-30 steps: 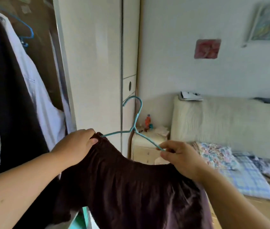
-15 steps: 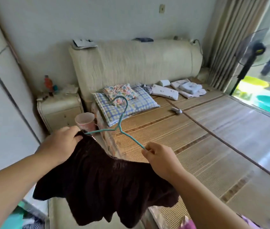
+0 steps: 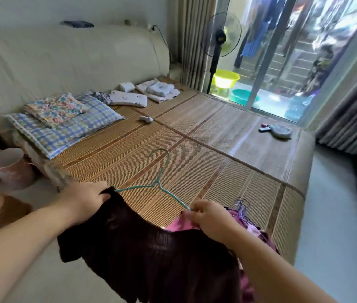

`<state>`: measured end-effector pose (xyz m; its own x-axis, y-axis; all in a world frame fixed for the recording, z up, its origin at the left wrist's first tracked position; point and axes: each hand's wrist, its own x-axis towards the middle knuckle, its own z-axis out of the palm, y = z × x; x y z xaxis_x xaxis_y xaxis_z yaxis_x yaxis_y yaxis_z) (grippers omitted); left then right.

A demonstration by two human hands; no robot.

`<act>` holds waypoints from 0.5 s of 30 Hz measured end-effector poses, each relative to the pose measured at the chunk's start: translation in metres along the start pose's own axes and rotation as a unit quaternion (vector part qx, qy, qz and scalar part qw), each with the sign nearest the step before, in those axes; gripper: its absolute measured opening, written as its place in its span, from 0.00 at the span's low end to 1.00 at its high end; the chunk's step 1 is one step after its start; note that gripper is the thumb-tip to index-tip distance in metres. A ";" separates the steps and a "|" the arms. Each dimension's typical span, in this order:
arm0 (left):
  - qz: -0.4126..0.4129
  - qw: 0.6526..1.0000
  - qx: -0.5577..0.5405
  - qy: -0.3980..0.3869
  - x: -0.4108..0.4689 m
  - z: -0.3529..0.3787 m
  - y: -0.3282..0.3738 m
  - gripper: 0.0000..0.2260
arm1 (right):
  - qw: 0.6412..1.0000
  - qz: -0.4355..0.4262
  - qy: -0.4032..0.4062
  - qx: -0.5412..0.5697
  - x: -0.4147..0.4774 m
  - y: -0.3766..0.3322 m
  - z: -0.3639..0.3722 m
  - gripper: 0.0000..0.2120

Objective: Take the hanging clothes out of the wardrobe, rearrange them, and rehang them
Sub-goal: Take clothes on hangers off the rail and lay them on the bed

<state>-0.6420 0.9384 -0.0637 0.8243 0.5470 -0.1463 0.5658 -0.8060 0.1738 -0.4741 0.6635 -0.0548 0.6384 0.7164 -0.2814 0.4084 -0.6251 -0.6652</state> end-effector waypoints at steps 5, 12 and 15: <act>0.028 0.995 0.023 -0.089 -0.022 0.021 0.085 0.06 | 0.997 0.056 -0.043 0.040 -0.062 0.063 -0.039 0.11; 0.090 0.979 0.058 -0.173 -0.032 0.045 0.172 0.08 | 0.987 0.134 -0.050 0.074 -0.121 0.135 -0.073 0.10; 0.094 0.983 0.027 -0.159 -0.022 0.051 0.198 0.05 | 0.990 0.134 -0.005 0.051 -0.122 0.159 -0.084 0.10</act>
<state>-0.5498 0.7552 -0.0758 0.8603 0.2972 -0.4143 0.3959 -0.9014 0.1755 -0.4327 0.4506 -0.0677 0.7085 0.5318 -0.4640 0.1563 -0.7593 -0.6317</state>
